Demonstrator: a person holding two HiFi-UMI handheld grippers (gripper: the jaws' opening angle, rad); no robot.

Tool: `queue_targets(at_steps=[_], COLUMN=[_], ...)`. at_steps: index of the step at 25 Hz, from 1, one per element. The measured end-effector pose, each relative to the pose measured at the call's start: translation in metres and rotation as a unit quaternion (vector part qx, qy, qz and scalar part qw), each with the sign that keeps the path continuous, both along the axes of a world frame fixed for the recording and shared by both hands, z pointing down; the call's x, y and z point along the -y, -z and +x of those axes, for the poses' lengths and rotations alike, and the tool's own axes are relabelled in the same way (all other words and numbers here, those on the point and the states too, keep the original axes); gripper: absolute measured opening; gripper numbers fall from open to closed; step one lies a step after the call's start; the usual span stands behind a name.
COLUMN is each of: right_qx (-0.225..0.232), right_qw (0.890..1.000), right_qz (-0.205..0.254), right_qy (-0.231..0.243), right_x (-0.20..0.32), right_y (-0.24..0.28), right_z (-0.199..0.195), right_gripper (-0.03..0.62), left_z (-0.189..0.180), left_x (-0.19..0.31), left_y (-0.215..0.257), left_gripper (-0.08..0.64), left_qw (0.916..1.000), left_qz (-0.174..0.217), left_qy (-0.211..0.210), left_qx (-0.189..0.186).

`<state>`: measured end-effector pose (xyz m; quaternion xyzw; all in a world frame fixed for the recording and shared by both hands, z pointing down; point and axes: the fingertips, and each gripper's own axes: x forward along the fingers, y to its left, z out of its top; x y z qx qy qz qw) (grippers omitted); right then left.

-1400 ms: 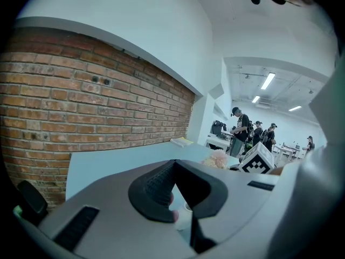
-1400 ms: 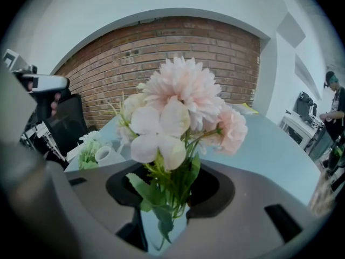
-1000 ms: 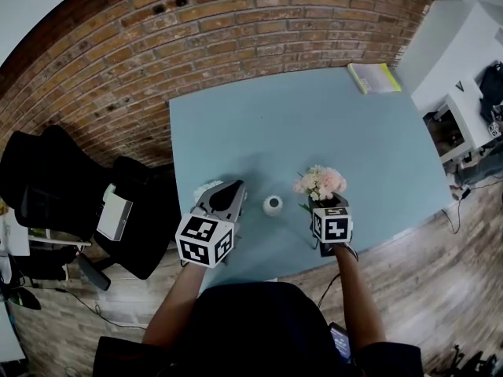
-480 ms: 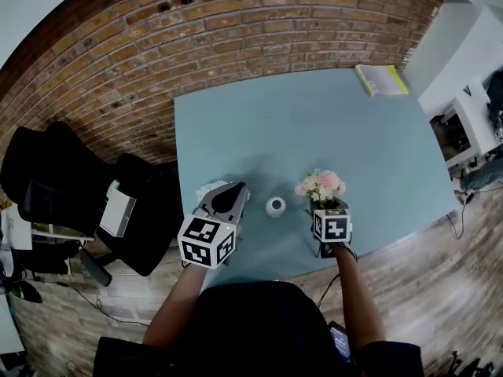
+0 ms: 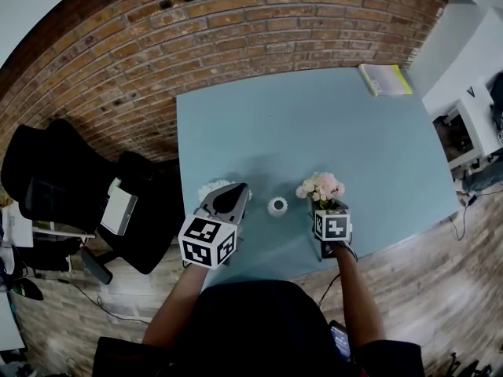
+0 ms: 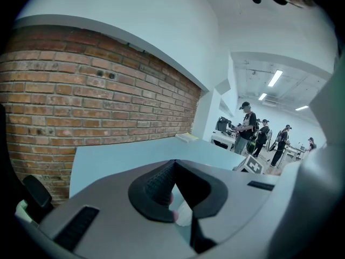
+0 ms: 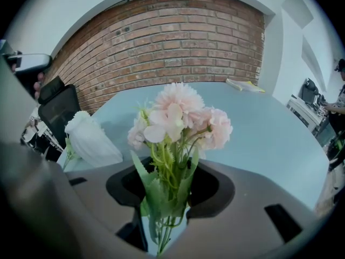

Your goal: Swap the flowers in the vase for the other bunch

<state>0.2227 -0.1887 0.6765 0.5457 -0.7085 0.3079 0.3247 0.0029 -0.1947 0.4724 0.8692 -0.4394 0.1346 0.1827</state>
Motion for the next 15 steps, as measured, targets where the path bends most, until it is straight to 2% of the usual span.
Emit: queue_targets(at_steps=[15], right_qx=[0.015], right_qw=[1.0], right_qz=[-0.007], right_qy=[-0.015], right_x=[0.0008], right_y=[-0.0074], right_z=[0.0005], right_gripper=[0.205], left_z=[-0.0037], left_x=[0.0036], left_y=[-0.0057], left_gripper=[0.0], left_qw=[1.0], left_qz=[-0.004], left_qy=[0.006], left_qx=[0.001])
